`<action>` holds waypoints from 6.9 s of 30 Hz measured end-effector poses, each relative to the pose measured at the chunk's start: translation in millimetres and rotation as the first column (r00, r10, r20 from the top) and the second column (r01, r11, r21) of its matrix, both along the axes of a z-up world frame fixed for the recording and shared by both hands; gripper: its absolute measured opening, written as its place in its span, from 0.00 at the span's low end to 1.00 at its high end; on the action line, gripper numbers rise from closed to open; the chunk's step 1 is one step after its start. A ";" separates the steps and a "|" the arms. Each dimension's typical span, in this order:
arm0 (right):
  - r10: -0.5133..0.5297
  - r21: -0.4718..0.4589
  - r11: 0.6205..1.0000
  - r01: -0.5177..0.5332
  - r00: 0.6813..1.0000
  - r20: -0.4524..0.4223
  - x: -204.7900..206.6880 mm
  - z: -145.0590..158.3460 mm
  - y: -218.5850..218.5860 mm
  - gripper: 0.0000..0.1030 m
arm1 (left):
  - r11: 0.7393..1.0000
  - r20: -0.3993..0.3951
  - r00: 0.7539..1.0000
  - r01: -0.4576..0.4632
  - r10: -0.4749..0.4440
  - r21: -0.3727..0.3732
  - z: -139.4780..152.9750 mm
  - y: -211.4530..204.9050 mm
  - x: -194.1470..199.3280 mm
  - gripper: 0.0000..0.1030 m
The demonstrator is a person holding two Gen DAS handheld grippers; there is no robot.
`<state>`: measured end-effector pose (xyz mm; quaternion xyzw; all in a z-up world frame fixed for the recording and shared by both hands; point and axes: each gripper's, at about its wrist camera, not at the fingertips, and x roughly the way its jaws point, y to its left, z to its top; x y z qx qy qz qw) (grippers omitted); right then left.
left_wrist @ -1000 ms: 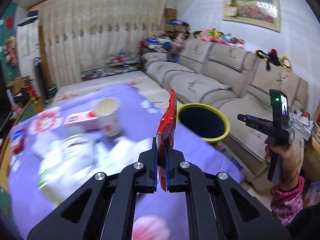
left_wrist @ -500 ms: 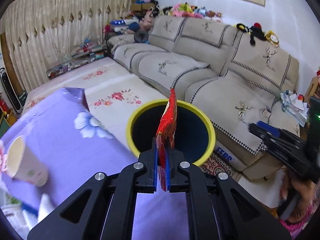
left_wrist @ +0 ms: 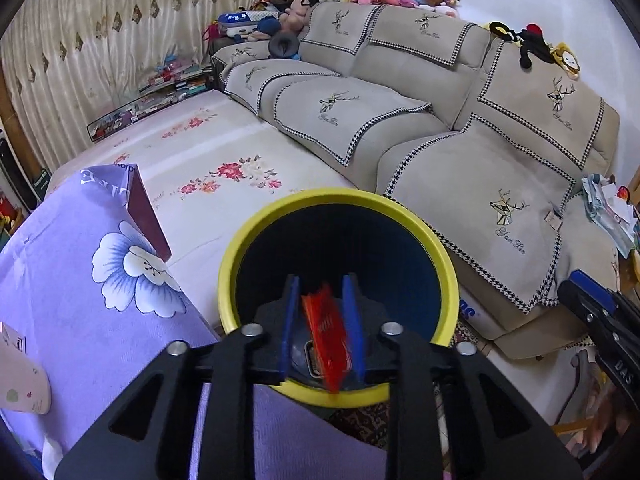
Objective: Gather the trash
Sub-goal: 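Grasp the red wrapper with the left tool and drop it into the bin, then move the right tool to the paper cup and grasp it, then carry the paper cup over the bin and release it with the right tool, then grasp the white tube on the towel with the left tool, then carry the white tube over the bin and open the left tool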
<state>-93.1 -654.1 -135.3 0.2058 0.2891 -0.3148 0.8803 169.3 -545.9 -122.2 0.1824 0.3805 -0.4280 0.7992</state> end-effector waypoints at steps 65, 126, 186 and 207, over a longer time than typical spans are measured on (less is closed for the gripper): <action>0.833 -0.059 0.543 -0.837 0.546 -0.091 318.3 14.7 288.0 0.57 | 0.723 0.068 0.741 -0.624 0.668 -0.298 72.3 473.3 -38.4 0.93; 0.329 -0.080 0.939 -0.334 0.942 -0.066 130.5 -2.7 63.9 0.77 | 0.900 0.169 0.889 -0.396 0.425 -0.181 66.1 379.7 -74.8 0.90; 0.327 -0.040 0.945 -0.324 0.942 0.075 75.3 20.5 55.0 0.77 | 0.938 0.028 0.946 -0.316 0.323 -0.144 62.8 285.0 -39.6 0.25; 0.140 -0.028 0.990 -0.138 0.985 0.100 11.0 13.9 -20.8 0.77 | 0.997 -0.013 0.999 -0.036 0.035 -0.071 45.3 57.2 -16.9 0.25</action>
